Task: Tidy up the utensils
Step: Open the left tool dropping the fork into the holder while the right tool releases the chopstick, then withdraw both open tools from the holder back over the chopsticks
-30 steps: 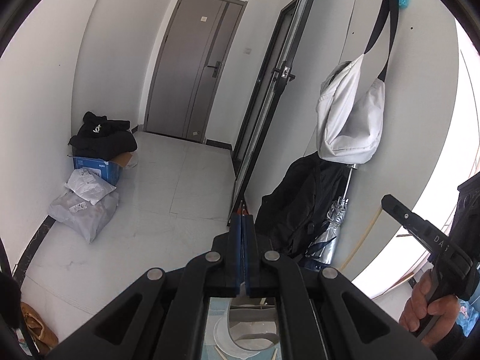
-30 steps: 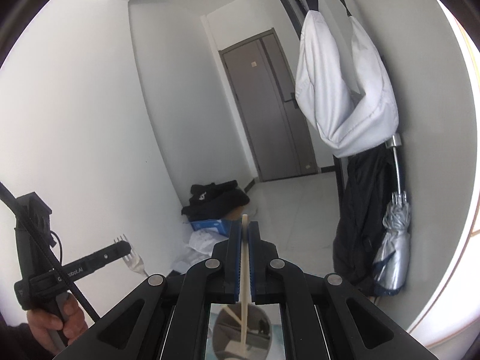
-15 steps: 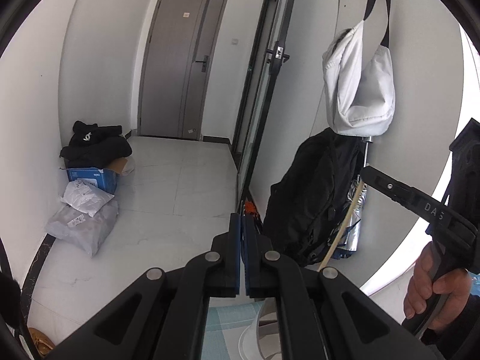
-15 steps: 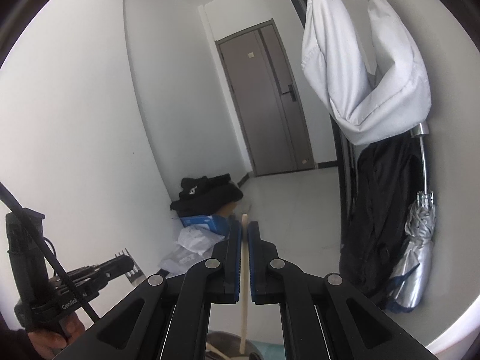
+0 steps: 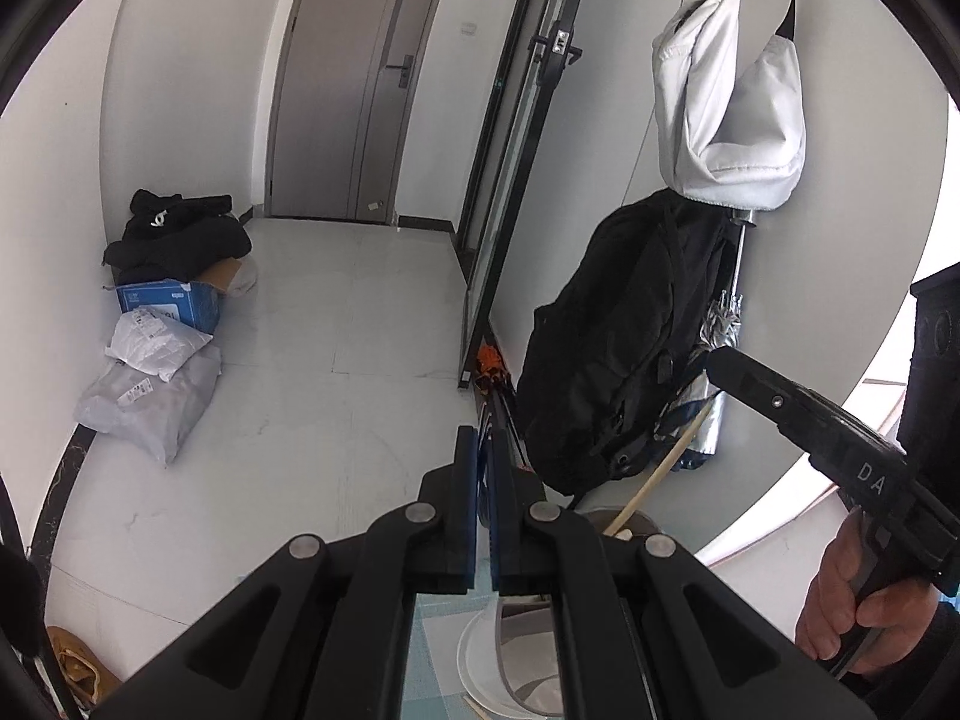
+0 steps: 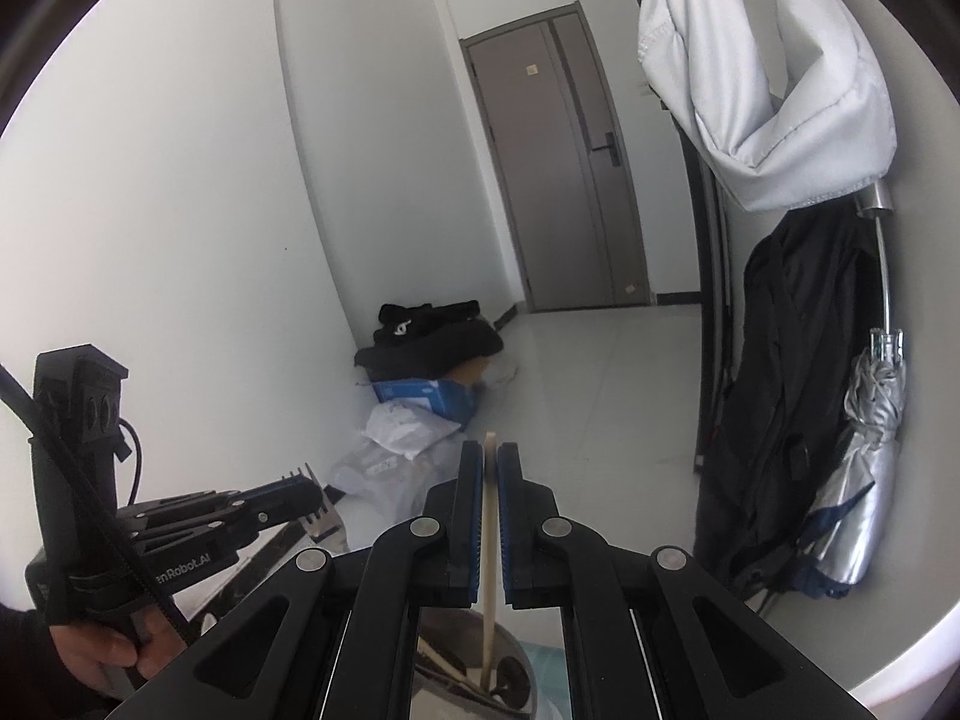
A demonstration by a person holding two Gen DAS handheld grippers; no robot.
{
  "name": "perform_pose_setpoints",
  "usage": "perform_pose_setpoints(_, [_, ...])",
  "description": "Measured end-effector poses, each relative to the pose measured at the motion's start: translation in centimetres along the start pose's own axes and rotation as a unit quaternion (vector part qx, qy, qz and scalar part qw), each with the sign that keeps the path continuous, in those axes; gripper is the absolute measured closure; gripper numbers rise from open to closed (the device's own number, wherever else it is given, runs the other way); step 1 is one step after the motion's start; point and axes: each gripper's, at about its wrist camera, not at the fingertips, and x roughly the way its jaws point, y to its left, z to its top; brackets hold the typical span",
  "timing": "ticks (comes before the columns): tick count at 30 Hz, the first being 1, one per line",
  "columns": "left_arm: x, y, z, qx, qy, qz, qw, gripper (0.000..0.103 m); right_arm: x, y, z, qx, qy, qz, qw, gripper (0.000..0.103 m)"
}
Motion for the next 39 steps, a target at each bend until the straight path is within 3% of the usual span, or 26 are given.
perform_pose_setpoints(4, [0.6,-1.2,-0.5,0.026,0.024,-0.013,0.9993,0.102,0.4,-0.3,-1.3,0.013,0.022,-0.001,1.0,0.096])
perform_pose_setpoints(8, [0.9,-1.2,-0.7,0.017,0.049,-0.019,0.9985,0.099,0.0,-0.6,-2.4,0.023,0.04,-0.002,0.999,0.096])
perform_pose_setpoints(10, [0.8,-0.8,-0.5,0.002,0.064,-0.021,0.9977,0.091,-0.8,-0.7,-2.9,0.027,0.041,-0.004,0.999,0.096])
perform_pose_setpoints(11, [0.5,-0.6,-0.4,-0.006,0.065,-0.016,0.9977,0.081,-1.4,-0.7,-3.2,0.029,0.042,-0.005,0.999,0.095])
perform_pose_setpoints(15, [-1.8,-0.1,-0.3,-0.029,0.038,-0.008,0.9988,0.051,-3.3,-0.7,-4.1,0.031,0.05,-0.011,0.998,0.084])
perform_pose_setpoints(17, [-2.8,-0.3,-0.3,-0.029,0.027,0.001,0.9992,0.041,-4.4,-0.7,-4.3,0.03,0.05,-0.014,0.998,0.082])
perform_pose_setpoints(23, [-5.8,-0.5,-0.6,-0.05,0.008,0.046,0.9977,0.037,-8.0,-0.2,-4.7,0.037,0.039,-0.023,0.998,0.072])
perform_pose_setpoints(27, [-8.1,-0.8,-1.5,-0.079,-0.008,0.075,0.994,0.023,-10.3,0.7,-4.7,0.038,0.029,-0.023,0.999,0.066])
perform_pose_setpoints(31, [-10.3,-1.9,-2.8,-0.088,-0.028,0.089,0.9917,0.019,-12.7,2.1,-5.4,0.032,0.015,-0.02,0.999,0.052])
perform_pose_setpoints(34, [-12.0,-3.1,-4.3,-0.089,-0.048,0.093,0.9905,0.008,-14.3,2.8,-6.3,0.028,0.004,-0.025,0.999,0.04])
perform_pose_setpoints(39, [-13.2,-5.1,-6.7,-0.068,-0.061,0.104,0.9904,0.006,-15.9,3.5,-8.3,0.03,0.003,-0.045,0.999,0.039])
